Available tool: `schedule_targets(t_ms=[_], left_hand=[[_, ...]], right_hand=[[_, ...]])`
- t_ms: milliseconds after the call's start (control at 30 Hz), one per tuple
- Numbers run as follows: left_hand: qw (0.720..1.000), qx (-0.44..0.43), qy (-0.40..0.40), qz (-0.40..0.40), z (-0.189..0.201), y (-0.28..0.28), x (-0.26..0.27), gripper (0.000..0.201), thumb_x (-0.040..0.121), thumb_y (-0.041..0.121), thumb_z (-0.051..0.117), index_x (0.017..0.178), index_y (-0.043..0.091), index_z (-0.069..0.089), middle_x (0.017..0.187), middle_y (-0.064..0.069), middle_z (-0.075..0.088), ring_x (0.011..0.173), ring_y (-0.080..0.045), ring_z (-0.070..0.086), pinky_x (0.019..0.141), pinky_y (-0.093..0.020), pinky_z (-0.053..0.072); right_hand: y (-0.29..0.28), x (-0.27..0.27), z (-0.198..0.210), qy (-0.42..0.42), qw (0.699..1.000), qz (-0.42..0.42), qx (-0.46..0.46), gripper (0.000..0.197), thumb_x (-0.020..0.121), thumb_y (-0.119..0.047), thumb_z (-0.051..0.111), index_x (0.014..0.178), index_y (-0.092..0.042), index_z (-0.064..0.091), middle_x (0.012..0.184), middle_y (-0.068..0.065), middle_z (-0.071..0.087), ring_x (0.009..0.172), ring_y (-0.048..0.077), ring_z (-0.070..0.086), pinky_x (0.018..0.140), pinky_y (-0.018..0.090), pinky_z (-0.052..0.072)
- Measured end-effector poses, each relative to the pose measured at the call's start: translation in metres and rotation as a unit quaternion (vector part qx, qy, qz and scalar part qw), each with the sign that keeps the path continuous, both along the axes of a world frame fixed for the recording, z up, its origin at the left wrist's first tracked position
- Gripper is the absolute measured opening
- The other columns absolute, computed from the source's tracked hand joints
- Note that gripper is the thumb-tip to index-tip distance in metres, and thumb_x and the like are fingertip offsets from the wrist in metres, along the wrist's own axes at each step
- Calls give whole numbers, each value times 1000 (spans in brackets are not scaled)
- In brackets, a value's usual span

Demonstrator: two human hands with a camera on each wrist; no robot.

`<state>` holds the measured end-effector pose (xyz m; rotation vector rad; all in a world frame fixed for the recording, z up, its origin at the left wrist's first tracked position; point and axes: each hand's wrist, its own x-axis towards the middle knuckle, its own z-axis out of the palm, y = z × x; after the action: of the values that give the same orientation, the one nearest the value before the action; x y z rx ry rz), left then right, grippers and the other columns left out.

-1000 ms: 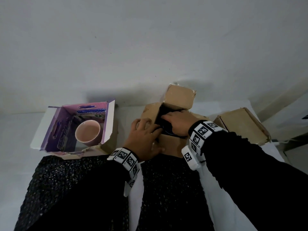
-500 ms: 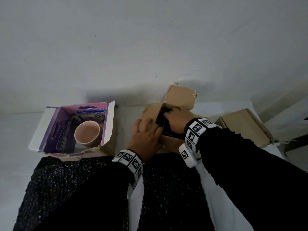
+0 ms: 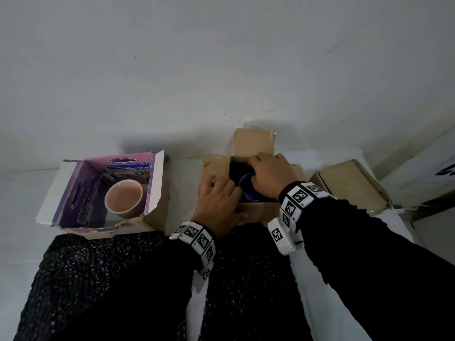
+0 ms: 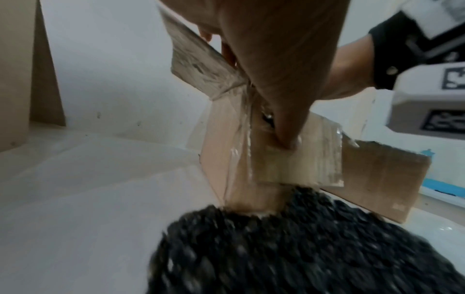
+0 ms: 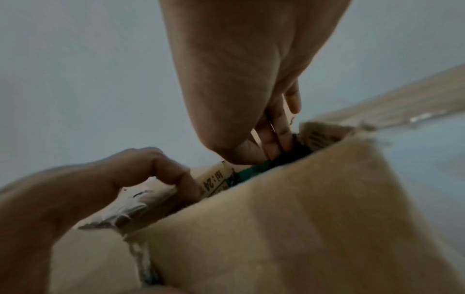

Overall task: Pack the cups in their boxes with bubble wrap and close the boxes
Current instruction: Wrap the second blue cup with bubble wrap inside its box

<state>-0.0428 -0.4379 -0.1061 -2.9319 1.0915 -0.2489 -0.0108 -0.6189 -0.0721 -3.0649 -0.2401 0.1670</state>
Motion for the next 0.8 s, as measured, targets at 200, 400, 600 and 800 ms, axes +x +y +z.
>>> schedule_targets(t_ms=[200,400,600,800], left_hand=[[992,122,36,15,17,0,24,95,67,90,30,138,27,42,140,9,45,144,-29,15,108,-64,-17],[993,104,54,35,13,-7,20,83,63,89,40,117,28,57,115,9,57,133,-28,32,109,-62,-10],[998,64,16,-4,4,0,5,44,66,62,69,86,22,69,97,5,62,114,-26,51,104,-58,19],[996,79,35,15,19,-7,-5,48,81,58,56,114,24,63,121,6,56,133,-23,32,108,-52,3]], right_hand=[[-8,-7,-1,73,997,-10,-36,34,90,-29,43,122,-18,45,99,3,65,104,24,56,115,51,7],[-14,-19,-12,-35,996,17,-80,34,92,-41,42,116,-21,55,117,2,61,117,24,41,92,43,27],[-19,-22,-12,-8,997,2,-82,44,94,-55,36,120,-22,52,111,3,65,122,25,33,91,44,26],[-14,-50,0,-88,993,39,69,35,86,-39,58,117,-23,60,121,-1,59,112,23,41,88,37,36]])
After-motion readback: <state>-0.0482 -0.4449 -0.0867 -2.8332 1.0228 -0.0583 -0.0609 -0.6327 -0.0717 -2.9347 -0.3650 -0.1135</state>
